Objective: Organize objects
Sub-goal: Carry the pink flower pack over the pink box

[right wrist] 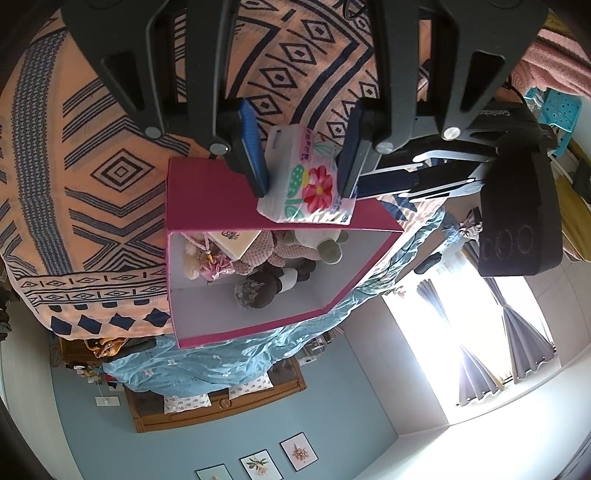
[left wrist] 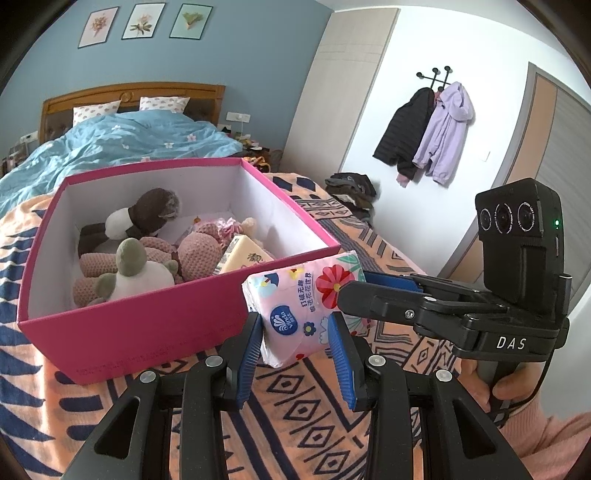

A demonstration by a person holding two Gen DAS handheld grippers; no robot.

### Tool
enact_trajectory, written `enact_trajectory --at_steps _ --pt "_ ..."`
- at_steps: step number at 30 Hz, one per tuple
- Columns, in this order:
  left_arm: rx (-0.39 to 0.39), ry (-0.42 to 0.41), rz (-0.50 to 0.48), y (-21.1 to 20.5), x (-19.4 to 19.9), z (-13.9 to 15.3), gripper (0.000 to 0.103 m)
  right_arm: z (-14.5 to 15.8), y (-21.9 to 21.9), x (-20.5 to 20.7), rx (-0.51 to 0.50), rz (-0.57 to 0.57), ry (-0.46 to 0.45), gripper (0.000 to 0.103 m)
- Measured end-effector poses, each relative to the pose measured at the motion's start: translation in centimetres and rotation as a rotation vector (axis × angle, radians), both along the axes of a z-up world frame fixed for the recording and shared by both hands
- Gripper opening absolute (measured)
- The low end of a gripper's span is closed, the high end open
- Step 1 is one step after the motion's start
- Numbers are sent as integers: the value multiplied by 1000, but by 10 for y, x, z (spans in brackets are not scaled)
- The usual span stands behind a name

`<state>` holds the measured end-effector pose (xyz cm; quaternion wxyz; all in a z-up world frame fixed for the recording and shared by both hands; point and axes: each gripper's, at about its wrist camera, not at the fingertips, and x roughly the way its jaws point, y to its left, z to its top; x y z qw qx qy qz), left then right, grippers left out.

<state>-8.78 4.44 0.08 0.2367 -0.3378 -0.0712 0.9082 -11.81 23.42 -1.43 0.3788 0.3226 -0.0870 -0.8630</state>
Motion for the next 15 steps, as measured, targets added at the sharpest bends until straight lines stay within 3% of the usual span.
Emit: enact_trajectory --at_steps 15 --pt "-14 16 16 -1 -9 8 36 8 -3 -10 -5 9 19 42"
